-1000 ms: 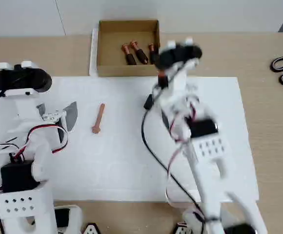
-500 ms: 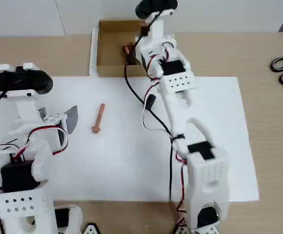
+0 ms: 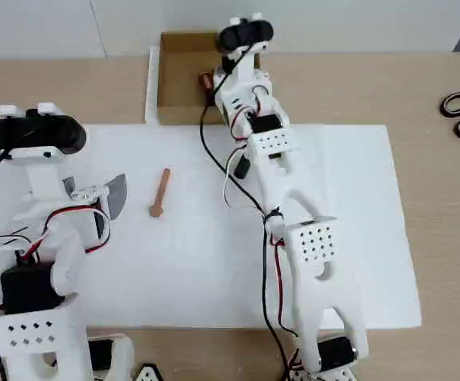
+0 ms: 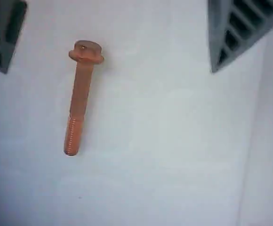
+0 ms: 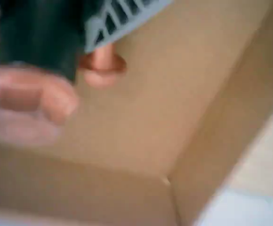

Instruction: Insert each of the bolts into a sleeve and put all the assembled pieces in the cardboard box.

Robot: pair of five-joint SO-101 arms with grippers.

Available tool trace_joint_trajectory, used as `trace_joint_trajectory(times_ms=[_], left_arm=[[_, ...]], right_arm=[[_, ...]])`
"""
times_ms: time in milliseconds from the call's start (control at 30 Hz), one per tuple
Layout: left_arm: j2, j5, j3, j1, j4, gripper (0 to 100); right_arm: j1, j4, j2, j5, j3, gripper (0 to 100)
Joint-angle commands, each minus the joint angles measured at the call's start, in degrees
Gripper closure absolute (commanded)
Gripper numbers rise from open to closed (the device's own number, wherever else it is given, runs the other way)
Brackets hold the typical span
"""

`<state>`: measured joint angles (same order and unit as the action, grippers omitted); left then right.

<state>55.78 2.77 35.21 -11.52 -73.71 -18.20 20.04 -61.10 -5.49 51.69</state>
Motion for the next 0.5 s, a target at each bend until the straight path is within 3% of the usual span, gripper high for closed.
trace_joint_trajectory(times_ms=[0,167,367,467], left_arm=[[1.05,-0.26,-1.54,-0.18,-0.26,74],[1.05,-0.26,-1.54,-0.18,-0.26,74],[1.05,-0.26,-1.54,-0.18,-0.26,74],[1.05,-0.26,-1.54,-0.18,-0.97,74]], right_arm=[[1.1,-1.63,-0.57,0.18,5.27,85.0],[1.8,-1.63,-1.89,0.18,5.36,73.4],[2.59,-1.45,-1.63,0.18,6.95,72.8],[3.74,3.65,-1.54,0.18,10.55,72.8]])
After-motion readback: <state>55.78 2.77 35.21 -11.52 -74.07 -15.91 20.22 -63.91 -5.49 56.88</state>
